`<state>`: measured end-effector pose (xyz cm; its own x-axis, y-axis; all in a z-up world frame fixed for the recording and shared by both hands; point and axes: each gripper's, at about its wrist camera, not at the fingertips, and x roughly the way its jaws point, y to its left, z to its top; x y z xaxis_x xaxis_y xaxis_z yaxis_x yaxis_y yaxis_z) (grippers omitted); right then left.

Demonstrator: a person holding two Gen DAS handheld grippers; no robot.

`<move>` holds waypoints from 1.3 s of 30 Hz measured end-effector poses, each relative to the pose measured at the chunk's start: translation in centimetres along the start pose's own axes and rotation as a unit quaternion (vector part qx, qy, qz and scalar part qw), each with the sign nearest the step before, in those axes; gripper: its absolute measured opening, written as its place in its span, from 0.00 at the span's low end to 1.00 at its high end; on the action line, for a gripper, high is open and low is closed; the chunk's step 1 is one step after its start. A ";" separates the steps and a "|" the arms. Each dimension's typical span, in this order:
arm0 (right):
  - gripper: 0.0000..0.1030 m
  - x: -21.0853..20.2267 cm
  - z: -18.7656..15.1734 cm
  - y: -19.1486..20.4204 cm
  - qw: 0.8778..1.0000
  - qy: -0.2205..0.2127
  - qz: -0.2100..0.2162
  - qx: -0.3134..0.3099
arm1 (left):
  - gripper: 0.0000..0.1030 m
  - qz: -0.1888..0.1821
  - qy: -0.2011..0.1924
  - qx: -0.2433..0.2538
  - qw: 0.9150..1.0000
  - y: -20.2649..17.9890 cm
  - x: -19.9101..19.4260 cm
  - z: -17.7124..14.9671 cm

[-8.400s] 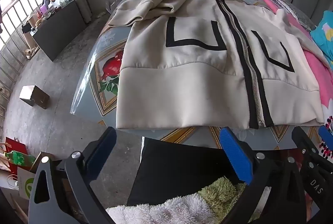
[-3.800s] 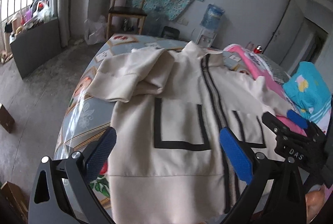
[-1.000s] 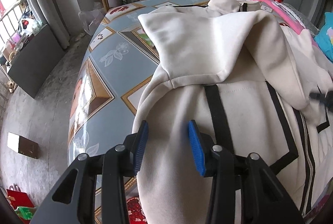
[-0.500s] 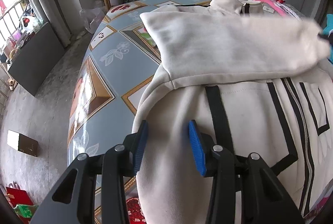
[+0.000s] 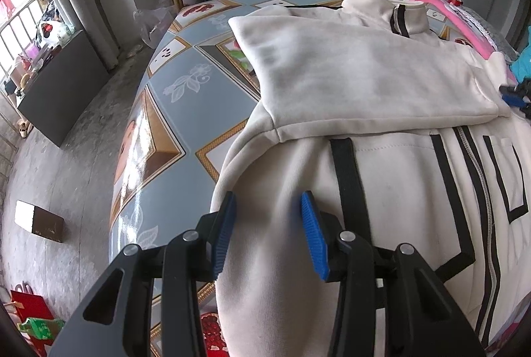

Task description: Fold large clothes

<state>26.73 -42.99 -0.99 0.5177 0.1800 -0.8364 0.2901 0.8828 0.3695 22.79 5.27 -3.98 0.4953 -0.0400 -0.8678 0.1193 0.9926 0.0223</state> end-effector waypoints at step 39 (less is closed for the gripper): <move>0.40 -10.6 -11.7 -3.2 0.991 -0.084 -0.100 0.028 | 0.07 0.056 -0.027 -0.005 0.998 3.9 0.2 1.7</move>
<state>10.86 -42.68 1.95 0.5702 -0.0747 -0.8181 0.4427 0.8668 0.2294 24.82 8.88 -3.19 0.5516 0.0663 -0.8315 0.0515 0.9922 0.1132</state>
